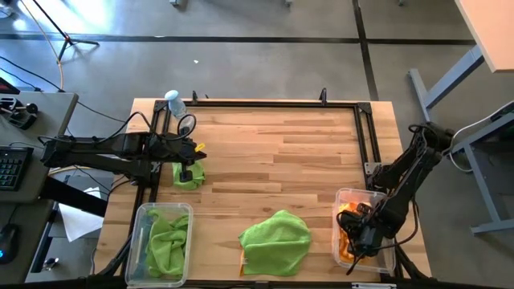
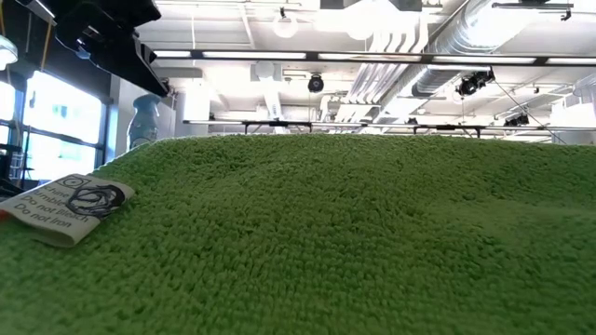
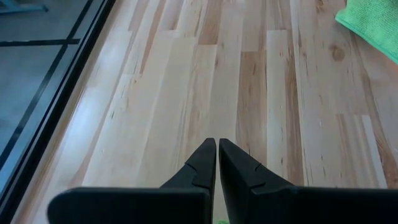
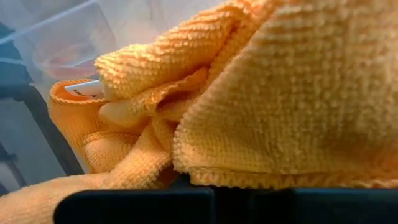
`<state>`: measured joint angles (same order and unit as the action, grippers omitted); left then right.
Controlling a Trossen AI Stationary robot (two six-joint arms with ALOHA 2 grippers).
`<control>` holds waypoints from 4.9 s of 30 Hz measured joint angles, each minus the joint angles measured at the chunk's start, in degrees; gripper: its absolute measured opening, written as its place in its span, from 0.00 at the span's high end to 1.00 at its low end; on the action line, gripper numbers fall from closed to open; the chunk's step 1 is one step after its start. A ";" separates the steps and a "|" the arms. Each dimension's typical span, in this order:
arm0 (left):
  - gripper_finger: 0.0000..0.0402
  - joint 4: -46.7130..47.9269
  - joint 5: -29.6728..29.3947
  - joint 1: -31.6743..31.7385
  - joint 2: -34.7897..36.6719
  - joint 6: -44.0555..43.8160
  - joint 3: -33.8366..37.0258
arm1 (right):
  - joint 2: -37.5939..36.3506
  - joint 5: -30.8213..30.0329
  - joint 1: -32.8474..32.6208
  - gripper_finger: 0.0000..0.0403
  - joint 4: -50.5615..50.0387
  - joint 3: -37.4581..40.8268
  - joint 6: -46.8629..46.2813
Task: Sort microfiber towel by color & place in baskets
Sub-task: Put the yellow towel into the right transparent bin, then put the green towel into the left transparent bin
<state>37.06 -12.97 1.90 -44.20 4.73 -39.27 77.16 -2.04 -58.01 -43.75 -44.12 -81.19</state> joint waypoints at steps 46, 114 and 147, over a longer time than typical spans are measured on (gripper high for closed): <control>0.98 -4.79 0.24 -0.05 0.00 1.40 -0.40 | -0.75 -16.37 0.45 0.63 -38.84 -32.70 -35.47; 0.89 23.48 8.74 20.85 -32.15 -21.27 -3.80 | -0.25 -29.24 56.86 1.00 -16.79 -32.53 36.31; 1.00 46.00 -1.91 -5.61 -13.17 -50.30 -49.95 | 22.01 1.53 70.20 1.00 10.17 -32.46 68.92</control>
<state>83.07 -14.88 -3.71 -57.37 -45.57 -89.21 99.16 -0.51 12.20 -33.58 -76.58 -12.27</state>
